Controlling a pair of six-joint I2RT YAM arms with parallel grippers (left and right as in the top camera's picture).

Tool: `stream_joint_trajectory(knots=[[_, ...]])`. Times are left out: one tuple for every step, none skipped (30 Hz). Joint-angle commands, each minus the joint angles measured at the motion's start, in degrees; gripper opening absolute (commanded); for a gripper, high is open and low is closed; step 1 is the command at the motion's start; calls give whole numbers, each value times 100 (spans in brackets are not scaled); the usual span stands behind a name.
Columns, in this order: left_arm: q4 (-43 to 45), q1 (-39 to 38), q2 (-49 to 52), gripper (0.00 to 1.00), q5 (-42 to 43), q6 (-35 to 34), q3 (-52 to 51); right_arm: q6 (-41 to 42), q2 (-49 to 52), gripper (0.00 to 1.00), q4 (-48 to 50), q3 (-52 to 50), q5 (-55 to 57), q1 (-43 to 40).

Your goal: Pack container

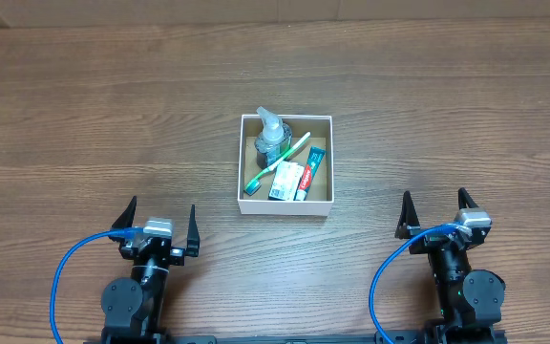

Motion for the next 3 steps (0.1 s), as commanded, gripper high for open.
stream_joint_trajectory(knots=[[2, -37, -52, 100, 28, -42, -20, -22, -52, 100, 33, -55, -52, 20], [2, -37, -52, 100, 28, -42, -20, -22, -52, 100, 33, -55, -52, 20], [2, -37, -52, 100, 28, -42, -20, -22, -52, 100, 33, -55, -52, 20]])
